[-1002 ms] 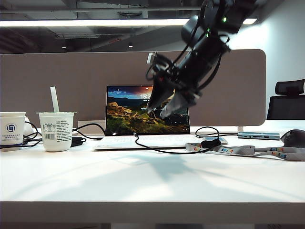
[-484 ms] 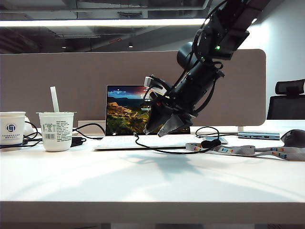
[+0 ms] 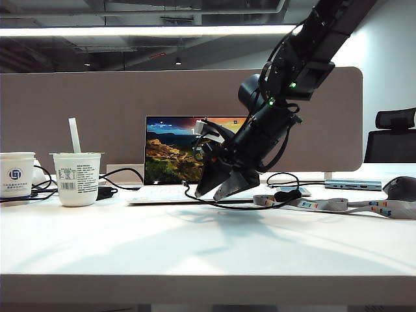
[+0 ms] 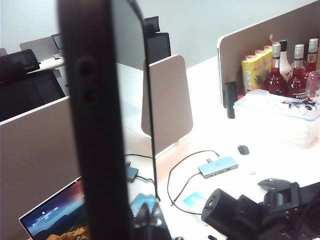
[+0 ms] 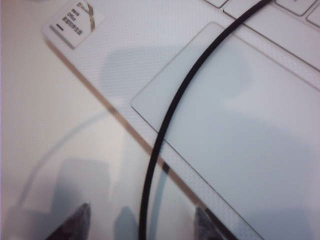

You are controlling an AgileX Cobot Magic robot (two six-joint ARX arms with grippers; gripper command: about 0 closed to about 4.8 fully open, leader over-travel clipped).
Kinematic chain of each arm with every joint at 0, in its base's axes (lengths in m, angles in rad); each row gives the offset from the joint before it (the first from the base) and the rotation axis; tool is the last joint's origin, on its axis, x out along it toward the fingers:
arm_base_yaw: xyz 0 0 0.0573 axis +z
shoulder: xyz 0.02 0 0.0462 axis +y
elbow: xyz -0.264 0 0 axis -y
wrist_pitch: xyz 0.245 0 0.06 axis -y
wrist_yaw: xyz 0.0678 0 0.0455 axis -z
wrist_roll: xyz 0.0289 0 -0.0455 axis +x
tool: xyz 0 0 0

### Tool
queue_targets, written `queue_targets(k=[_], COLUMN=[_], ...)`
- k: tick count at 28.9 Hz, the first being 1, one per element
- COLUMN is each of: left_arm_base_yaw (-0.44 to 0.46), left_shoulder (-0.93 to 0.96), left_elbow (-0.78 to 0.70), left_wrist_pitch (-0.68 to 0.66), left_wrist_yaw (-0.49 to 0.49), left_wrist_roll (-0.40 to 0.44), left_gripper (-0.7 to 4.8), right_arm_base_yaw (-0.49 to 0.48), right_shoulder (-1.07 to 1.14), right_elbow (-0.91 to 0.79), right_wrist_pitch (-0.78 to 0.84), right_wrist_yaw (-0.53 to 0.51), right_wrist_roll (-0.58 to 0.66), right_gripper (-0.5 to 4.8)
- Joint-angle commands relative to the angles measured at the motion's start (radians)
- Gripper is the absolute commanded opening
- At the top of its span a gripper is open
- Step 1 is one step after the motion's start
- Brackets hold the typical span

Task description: Pick up the black phone, pick up the charger plug, insert the charger plug into the phone's charging port, and finally place the connected phone back on the desk.

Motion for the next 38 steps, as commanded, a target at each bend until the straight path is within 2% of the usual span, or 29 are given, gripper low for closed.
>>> queue_targets(k=[1,6,8,12,19,31,33,38], left_arm_base_yaw=[-0.001,-0.001,-0.001,-0.001,-0.001,-0.001,-0.001,-0.001], left_shoulder=[-0.008,-0.008,-0.008,-0.008,-0.008,-0.008,-0.008,-0.008], left_elbow=[0.009,0.009,0.009,0.009,0.009,0.009,0.009,0.009], left_wrist_pitch=[0.041,0.040,0.040,0.034,0.026,0.030,0.032,0.048], left_wrist_yaw=[0.001,0.001,0.001,0.001,0.001,-0.003,-0.003,-0.003], left_wrist_roll=[-0.004,-0.004,-0.004,-0.004,-0.003,-0.003,-0.003,-0.004], left_gripper=[-0.07,-0.07,-0.07,-0.07,-0.07,-0.07,-0.07,-0.07], right_arm_base_yaw=[0.015,0.043,0.049,0.055,0.054,0.054,0.054,0.054], right_shoulder=[0.005,0.018,0.021,0.016,-0.051,-0.311,-0.346,-0.419], right_elbow=[0.005,0.005,0.006,0.006,0.012,0.011,0.011,0.011], right_wrist_pitch=[0.008,-0.006,-0.013,-0.027,-0.097,-0.408,-0.457,-0.640], right_wrist_yaw=[0.044,0.125,0.162,0.171,0.172,0.156,0.126,0.100], right_wrist_roll=[-0.026,-0.121,-0.131,-0.154,-0.274,-0.507,-0.557,-0.810], right_gripper=[2.30,0.32,-0.02,-0.06,-0.06,-0.06,-0.06,-0.06])
